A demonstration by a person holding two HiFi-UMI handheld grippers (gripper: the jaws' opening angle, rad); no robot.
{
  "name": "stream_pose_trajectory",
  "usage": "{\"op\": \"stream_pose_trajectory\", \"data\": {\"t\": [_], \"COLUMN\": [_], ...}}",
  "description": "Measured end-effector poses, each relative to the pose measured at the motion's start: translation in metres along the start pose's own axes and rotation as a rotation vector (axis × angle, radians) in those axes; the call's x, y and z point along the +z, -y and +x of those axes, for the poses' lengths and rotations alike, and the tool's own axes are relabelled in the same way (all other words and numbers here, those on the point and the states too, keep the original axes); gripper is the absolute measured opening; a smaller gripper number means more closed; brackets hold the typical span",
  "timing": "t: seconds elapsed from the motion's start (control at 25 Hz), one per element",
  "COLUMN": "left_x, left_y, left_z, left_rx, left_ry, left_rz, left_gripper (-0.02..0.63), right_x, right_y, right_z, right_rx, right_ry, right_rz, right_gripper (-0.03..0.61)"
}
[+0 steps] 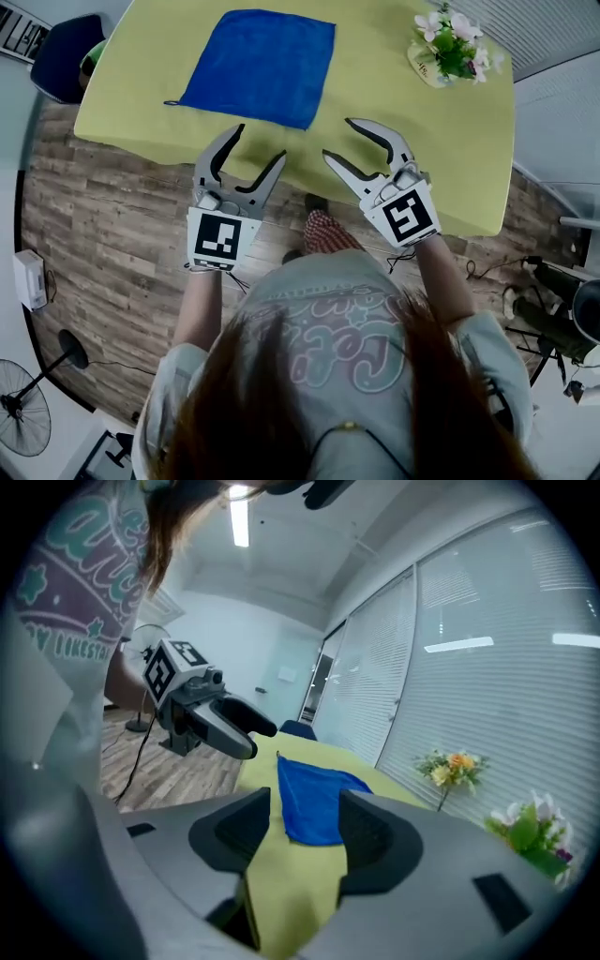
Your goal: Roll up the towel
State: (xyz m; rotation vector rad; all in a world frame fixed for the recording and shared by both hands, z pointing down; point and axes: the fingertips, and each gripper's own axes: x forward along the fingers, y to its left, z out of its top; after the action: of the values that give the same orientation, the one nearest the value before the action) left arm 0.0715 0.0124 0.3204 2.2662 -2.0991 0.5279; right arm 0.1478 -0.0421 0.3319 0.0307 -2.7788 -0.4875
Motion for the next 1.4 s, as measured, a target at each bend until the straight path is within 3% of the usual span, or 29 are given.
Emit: {"op": "stream_pose_trajectory", "data": {"t": [0.24, 0.48, 0.68, 0.92, 1.04, 1.16, 1.4], "left_x": [-0.038, -0.065, -0.076, -0.081, -0.082, -0.084, -0.085], "left_y": [0.003, 0.009, 0.011, 0.016, 0.017, 0.017, 0.021], "left_z": [0.044, 0.073, 0.086, 0.096, 0.099, 0.101, 0.102], "left_rx": [-0.053, -0.104, -0.137, -0.203, -0.226, -0.247, -0.276], "left_ry": [-0.122, -0.233, -0.291, -0.338, -0.351, -0.361, -0.366], "left_rz": [0.084, 0.226, 0.322, 0.424, 0.441, 0.434, 0.371], "left_gripper": [0.291, 0.279, 0.214, 0.133, 0.095, 0.064, 0.024], "right_x": [-0.040, -0.062, -0.076, -0.080, -0.079, -0.078, -0.077], "right_y": [0.000, -0.006, -0.006, -0.006, -0.004, -0.003, -0.003], "right_z": [0.046, 0.073, 0.086, 0.095, 0.098, 0.099, 0.095], "right_rx": [0.127, 0.230, 0.304, 0.369, 0.391, 0.417, 0.487], "right_ry": [-0.113, -0.187, -0.231, -0.229, -0.214, -0.195, -0.155], "right_rz": [-0.123, -0.261, -0.383, -0.434, -0.432, -0.408, -0.373], "right_gripper": [0.211, 0.199, 0.169, 0.138, 0.104, 0.020, 0.014]}}
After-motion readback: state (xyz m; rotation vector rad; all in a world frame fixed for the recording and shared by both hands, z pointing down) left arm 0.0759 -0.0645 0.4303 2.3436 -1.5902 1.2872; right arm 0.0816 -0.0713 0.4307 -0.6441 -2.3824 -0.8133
